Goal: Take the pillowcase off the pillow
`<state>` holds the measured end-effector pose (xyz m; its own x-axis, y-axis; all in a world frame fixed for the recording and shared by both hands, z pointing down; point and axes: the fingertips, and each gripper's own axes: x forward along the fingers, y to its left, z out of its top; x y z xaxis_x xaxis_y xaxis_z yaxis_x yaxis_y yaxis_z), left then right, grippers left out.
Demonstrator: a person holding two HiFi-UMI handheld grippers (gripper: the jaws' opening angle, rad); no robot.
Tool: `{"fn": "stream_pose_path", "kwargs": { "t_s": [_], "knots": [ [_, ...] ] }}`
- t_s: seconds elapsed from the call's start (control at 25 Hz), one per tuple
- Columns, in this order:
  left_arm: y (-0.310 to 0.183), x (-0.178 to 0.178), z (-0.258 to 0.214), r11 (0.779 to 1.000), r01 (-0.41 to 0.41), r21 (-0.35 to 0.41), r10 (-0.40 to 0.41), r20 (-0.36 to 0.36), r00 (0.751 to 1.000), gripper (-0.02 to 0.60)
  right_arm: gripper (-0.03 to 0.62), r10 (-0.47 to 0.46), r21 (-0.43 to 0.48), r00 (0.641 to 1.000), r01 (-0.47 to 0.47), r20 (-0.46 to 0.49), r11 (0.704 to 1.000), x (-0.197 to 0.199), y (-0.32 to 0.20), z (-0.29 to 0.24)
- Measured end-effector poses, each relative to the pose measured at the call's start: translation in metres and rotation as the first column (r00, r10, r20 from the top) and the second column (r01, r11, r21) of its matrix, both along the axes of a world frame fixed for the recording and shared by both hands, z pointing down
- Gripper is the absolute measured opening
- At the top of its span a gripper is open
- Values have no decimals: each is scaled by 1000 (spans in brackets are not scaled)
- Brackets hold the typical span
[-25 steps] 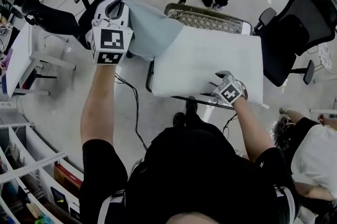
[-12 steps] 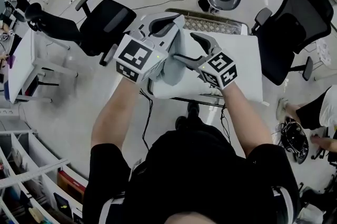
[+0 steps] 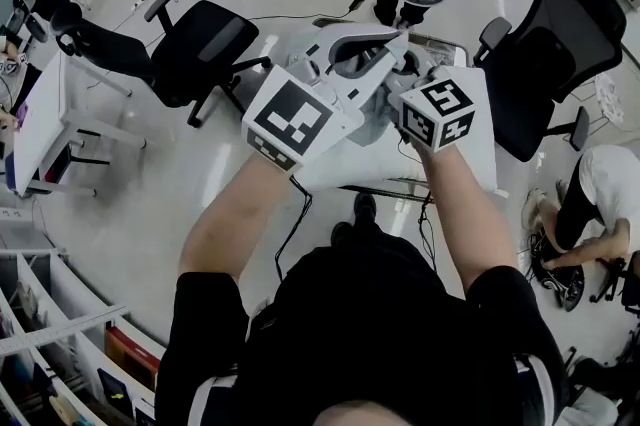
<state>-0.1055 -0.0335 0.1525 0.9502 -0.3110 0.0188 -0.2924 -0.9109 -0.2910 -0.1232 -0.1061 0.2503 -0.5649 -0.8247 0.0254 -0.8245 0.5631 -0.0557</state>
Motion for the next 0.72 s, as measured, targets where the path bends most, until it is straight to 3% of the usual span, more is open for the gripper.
{"fn": "stream_pose_path", "kwargs": {
  "t_s": [0.08,0.16,0.28,0.4,0.56,0.72],
  "knots": [
    [-1,-13,-13,999,39,37,-38,-27,999,22,25,57,18,997,-59,57,998,20,-13,-22],
    [-1,-28,-20,997,69,24,-67,-64,996,100,25,109,72,987,-118,120,990,44,-22,-54],
    [-8,-49,-10,993,117,-21,-118,-74,990,101,25,163,175,962,-203,218,963,85,-24,-118],
    [-21,-70,10,984,170,-57,-173,-72,982,101,26,207,208,958,-247,196,946,109,-18,-155],
    [-30,-82,34,970,212,-121,-220,-58,974,101,29,255,152,961,-269,106,951,131,-7,-139],
    [-36,-78,65,954,221,-204,-232,-30,972,94,31,322,-17,945,-322,51,947,160,-2,-57]
  ]
}}
